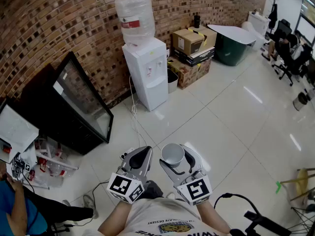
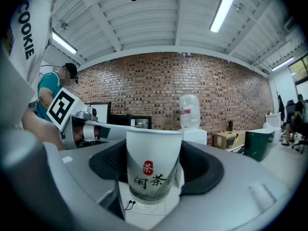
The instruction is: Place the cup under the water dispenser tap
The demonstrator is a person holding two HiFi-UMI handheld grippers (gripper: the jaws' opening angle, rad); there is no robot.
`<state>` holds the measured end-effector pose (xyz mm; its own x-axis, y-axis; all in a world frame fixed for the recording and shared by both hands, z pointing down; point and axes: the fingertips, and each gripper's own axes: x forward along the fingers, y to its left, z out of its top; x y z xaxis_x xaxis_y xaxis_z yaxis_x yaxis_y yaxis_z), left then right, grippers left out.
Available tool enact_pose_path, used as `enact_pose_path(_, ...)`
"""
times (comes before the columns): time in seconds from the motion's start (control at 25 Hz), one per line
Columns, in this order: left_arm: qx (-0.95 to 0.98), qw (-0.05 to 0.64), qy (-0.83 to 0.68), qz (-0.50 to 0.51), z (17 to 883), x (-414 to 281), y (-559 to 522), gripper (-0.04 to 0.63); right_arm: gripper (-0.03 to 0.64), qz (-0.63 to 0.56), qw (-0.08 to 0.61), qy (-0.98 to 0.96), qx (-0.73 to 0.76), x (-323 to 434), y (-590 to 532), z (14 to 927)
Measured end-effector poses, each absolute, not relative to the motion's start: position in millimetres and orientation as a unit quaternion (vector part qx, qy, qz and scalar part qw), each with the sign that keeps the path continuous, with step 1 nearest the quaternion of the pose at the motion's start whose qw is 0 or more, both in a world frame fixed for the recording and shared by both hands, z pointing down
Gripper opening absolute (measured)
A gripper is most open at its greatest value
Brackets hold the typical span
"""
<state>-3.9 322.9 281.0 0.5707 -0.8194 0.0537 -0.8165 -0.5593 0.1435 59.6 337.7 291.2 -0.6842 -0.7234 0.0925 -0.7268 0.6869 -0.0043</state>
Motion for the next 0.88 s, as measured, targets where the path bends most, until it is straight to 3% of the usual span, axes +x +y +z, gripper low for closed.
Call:
enact_pose_path(0.4,0.885,0.094,-0.455,-0.002,301,1,288,-0.008,0.334,0.015,0.052,-0.915,0.399,63,296,301)
enact_pose_path(0.88,0.89,0.112,-0.443,-0.002,318,-21,166,-0.008,0.334,0.019,0.066,-0.907,0.415,41,174,317)
